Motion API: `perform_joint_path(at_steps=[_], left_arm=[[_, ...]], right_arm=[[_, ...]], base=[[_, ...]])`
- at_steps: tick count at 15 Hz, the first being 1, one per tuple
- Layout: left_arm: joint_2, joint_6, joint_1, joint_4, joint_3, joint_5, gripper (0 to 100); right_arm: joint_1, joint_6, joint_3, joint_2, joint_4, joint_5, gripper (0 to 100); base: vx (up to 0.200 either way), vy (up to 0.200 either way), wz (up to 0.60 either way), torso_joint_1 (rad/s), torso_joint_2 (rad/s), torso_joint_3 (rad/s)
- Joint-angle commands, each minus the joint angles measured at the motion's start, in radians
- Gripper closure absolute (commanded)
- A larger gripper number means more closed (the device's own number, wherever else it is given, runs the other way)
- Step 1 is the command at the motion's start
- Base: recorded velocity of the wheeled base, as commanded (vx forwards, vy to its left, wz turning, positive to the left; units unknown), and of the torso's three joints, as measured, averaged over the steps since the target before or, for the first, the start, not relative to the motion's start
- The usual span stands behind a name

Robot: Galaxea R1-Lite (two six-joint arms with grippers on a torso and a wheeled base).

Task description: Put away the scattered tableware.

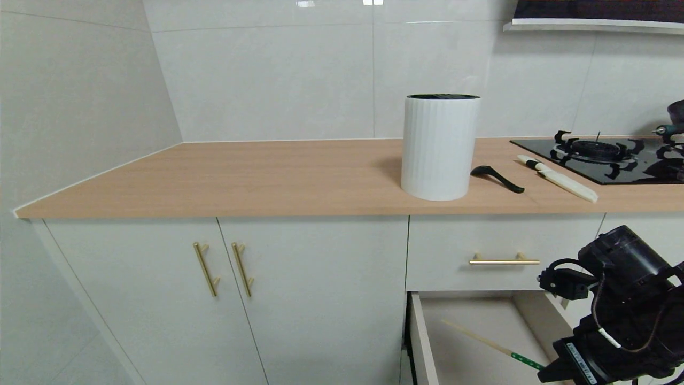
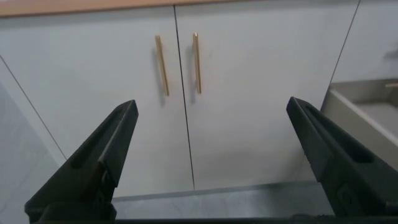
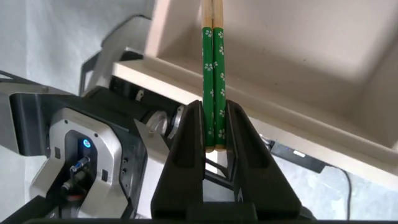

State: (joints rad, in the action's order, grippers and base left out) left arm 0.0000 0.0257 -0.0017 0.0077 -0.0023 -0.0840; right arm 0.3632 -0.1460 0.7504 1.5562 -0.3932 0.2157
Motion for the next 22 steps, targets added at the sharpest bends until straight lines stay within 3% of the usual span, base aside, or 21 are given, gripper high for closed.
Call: perform_joint_path(at_steps=[1, 6, 11, 12, 14, 17, 20, 22], left_arm=[[0.000, 0.000, 0.000, 0.000, 0.001, 0.000, 0], [0.000, 0.000, 0.000, 0.000, 0.001, 0.000, 0], [0.000, 0.000, 0.000, 0.000, -0.001, 0.000, 0], [0.000, 0.000, 0.000, 0.000, 0.001, 0.000, 0], [0.000, 0.000, 0.000, 0.000, 0.001, 0.000, 0], [0.000, 0.000, 0.000, 0.000, 0.001, 0.000, 0], [0.000, 0.000, 0.000, 0.000, 0.001, 0.000, 0], [0.000, 0.000, 0.000, 0.000, 0.001, 0.000, 0]], right_arm=[[0.000, 0.000, 0.001, 0.028, -0.001, -0.001, 100], [0.000, 0.000, 0.001, 0.041, 0.002, -0.003, 100], [0.000, -0.001, 0.001, 0.157, 0.112, -0.004, 100], [-0.012, -0.011, 0.012, 0.266, 0.229, -0.016, 100], [-0.017, -0.133, 0.079, 0.420, 0.338, -0.090, 100], [-0.012, -0.187, 0.153, 0.564, 0.367, -0.142, 100], [-0.006, -0.231, 0.153, 0.694, 0.494, -0.168, 100], [0.023, -0.245, 0.142, 0.717, 0.511, -0.243, 100]], base=[[0.000, 0.000, 0.00, -0.154, 0.46, 0.295], [0.000, 0.000, 0.00, -0.128, 0.43, 0.302], [0.000, 0.000, 0.00, -0.019, 0.08, 0.052], [0.000, 0.000, 0.00, 0.000, 0.00, 0.000], [0.000, 0.000, 0.00, 0.000, 0.00, 0.000], [0.000, 0.000, 0.00, 0.000, 0.00, 0.000], [0.000, 0.000, 0.00, 0.000, 0.00, 0.000], [0.000, 0.000, 0.00, 0.000, 0.00, 0.000]])
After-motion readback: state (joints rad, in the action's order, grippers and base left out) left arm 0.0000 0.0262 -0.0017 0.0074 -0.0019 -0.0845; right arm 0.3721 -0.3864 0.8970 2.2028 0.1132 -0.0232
